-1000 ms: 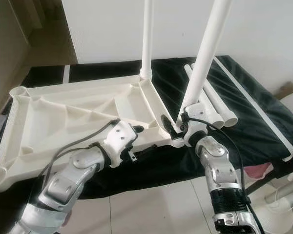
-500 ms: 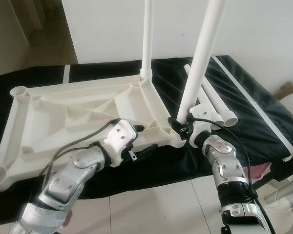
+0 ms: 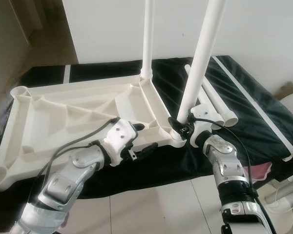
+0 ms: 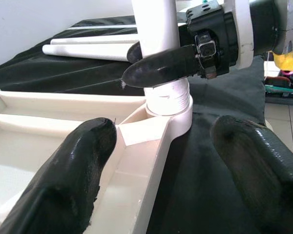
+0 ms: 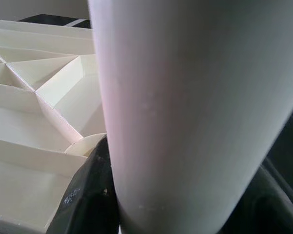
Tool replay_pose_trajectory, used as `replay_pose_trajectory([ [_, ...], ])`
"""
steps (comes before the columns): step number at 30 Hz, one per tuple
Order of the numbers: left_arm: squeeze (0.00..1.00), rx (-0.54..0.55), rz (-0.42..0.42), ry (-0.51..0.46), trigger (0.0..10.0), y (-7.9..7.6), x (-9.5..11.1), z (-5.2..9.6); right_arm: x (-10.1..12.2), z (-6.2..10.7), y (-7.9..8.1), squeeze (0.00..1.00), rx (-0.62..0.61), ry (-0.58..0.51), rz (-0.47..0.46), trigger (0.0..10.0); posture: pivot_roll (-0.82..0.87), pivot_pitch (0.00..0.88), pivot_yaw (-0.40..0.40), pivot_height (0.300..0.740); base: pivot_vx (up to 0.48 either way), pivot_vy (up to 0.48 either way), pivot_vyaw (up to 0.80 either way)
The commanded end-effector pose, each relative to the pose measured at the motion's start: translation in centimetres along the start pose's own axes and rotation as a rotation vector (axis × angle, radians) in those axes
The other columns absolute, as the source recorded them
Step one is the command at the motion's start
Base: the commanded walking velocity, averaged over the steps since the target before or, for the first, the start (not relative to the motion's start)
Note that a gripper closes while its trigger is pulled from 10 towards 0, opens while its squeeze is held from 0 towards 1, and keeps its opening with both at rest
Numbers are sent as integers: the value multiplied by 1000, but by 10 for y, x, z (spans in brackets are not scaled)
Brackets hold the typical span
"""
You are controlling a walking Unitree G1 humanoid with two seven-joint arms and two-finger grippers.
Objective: Building children table
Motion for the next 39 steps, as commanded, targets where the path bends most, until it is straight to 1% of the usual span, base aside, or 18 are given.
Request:
replay_pose_trajectory([
  [1,0,-7,8,3,10000,-2,0,0,-11,4,-7,0,-66,34,-4,10000,35,12,-59,740,0,0,0],
  [2,0,-4,10,5,10000,-2,0,1,-12,6,-10,0,-118,34,-17,10000,37,13,-65,740,0,0,0],
  [3,0,-4,10,5,10000,-2,0,1,-12,6,-10,0,-118,34,-17,10000,37,13,-65,740,0,0,0],
  [4,0,-1,12,7,10000,-2,-1,1,-13,7,-11,0,-163,32,-32,10000,37,12,-66,740,0,0,0],
  [5,0,-1,16,9,10000,-3,-2,2,-14,10,-13,0,-240,27,-63,10000,37,11,-65,740,0,0,0],
  [10,0,-5,12,27,10000,-4,-5,2,-14,14,-13,0,-316,19,-77,10000,36,9,-63,740,0,0,0],
  [13,0,-6,8,33,10000,-3,-6,3,-14,18,-11,0,-399,7,-101,10000,34,7,-63,740,0,0,0],
  [18,0,-7,8,33,10000,-4,-6,3,-14,20,-9,0,-426,5,-103,10000,32,8,-65,740,0,0,0],
  [20,0,-12,9,33,10000,-6,-6,3,-20,24,-3,0,-556,0,-146,10000,30,7,-67,740,0,0,0],
  [21,0,-12,9,33,10000,-6,-6,3,-20,24,-3,0,-556,0,-146,10000,30,7,-67,740,0,0,0],
  [22,0,-16,11,32,10000,-8,-6,3,-27,28,2,0,-703,4,-191,10000,30,4,-66,740,0,0,0],
  [23,0,-16,11,32,10000,-8,-6,3,-27,28,2,0,-703,4,-191,10000,30,4,-66,740,0,0,0],
  [25,0,-16,13,29,10000,-8,-5,3,-30,33,5,0,-805,6,-220,10000,33,2,-65,740,0,0,0],
  [26,0,-16,13,29,10000,-8,-5,3,-30,33,5,0,-805,6,-220,10000,33,2,-65,740,0,0,0],
  [27,0,-16,12,28,10000,-8,-5,3,-31,30,11,0,-809,6,-244,10000,35,1,-65,740,0,0,0],
  [29,0,-17,12,28,10000,-8,-5,3,-31,28,13,0,-793,6,-249,10000,34,2,-63,740,0,0,0],
  [33,0,-20,9,33,10000,-8,-6,4,-29,32,8,0,-799,4,-237,10000,35,0,-63,740,0,0,0],
  [39,0,-17,10,33,10000,-7,-6,4,-30,31,13,0,-800,16,-239,10000,37,1,-64,740,0,0,0],
])
Point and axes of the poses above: a point about 5 cm out from each wrist's last joint towards the gripper, its own z axis pointing back from the gripper into the wrist, its own x axis along the axis of the wrist's last joint, y = z × x, the point moved 4 cm from there along -z, pointing out of the wrist towards the gripper, and after that the axes turned 5 degrees about -z, right-handed, at the moved point
